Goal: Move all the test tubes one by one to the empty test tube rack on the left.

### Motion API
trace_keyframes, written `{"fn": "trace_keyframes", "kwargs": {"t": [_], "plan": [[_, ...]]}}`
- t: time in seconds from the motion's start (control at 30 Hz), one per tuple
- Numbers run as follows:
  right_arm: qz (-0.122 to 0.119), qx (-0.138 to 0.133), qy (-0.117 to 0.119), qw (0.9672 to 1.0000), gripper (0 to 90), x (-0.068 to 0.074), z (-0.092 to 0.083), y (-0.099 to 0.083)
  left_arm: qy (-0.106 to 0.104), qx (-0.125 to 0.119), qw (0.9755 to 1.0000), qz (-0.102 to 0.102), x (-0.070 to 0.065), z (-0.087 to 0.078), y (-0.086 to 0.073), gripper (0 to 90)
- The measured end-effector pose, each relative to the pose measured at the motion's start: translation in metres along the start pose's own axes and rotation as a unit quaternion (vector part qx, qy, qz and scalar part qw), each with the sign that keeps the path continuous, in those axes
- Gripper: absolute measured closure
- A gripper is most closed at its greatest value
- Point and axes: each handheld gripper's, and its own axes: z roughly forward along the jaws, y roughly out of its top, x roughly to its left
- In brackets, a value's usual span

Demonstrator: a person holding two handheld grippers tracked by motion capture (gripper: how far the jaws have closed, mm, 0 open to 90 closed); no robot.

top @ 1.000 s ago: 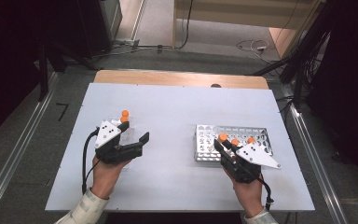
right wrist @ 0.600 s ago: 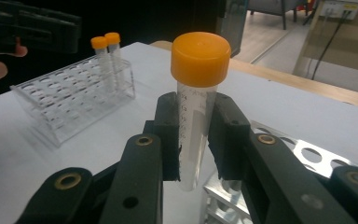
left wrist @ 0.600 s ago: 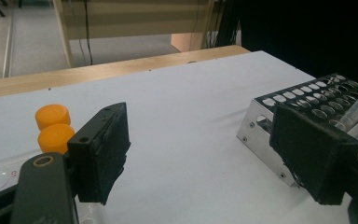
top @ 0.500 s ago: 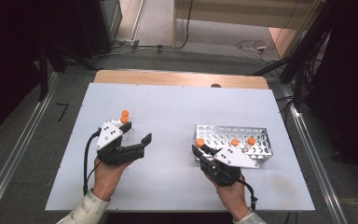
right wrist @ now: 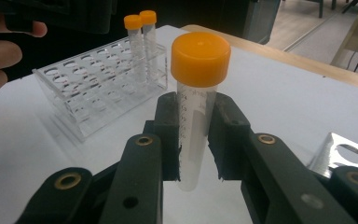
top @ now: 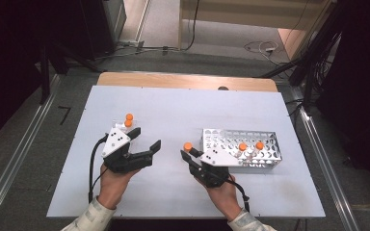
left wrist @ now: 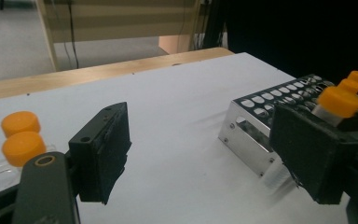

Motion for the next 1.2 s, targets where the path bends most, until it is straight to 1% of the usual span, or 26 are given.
{"fn": "trace_keyframes", "kwargs": {"t": [0.33, 0.5, 0.6, 0.67, 0.83, 0.93, 1.1, 1.2], "plan": [[-0.012, 0.014, 0.021, 0.9996, 72.3, 0.015, 0.022, 0.002, -0.029, 0.002, 0.9995, 0.015, -0.016, 0.002, -0.001, 21.1], [-0.014, 0.016, 0.032, 0.9993, 72.3, 0.021, 0.027, 0.004, -0.048, 0.007, 0.9986, 0.022, -0.021, 0.004, -0.002, 25.3], [-0.017, 0.015, 0.038, 0.999, 72.3, 0.025, 0.029, 0.006, -0.06, 0.014, 0.9976, 0.031, -0.024, 0.006, -0.003, 30.1], [-0.017, 0.016, 0.043, 0.9988, 72.3, 0.028, 0.03, 0.007, -0.068, 0.015, 0.9969, 0.036, -0.025, 0.007, -0.004, 36.3], [-0.02, 0.017, 0.048, 0.9985, 72.3, 0.031, 0.03, 0.007, -0.067, 0.016, 0.9963, 0.051, -0.027, 0.008, -0.007, 51.1], [-0.018, 0.018, 0.048, 0.9985, 72.3, 0.03, 0.03, 0.007, -0.066, 0.016, 0.9962, 0.053, -0.028, 0.007, -0.007, 58.0], [-0.017, 0.017, 0.047, 0.9986, 72.3, 0.03, 0.03, 0.007, -0.069, 0.015, 0.9959, 0.056, -0.029, 0.008, -0.008, 63.2], [-0.016, 0.016, 0.047, 0.9986, 72.3, 0.029, 0.03, 0.007, -0.071, 0.019, 0.9955, 0.06, -0.03, 0.008, -0.008, 66.4]]}}
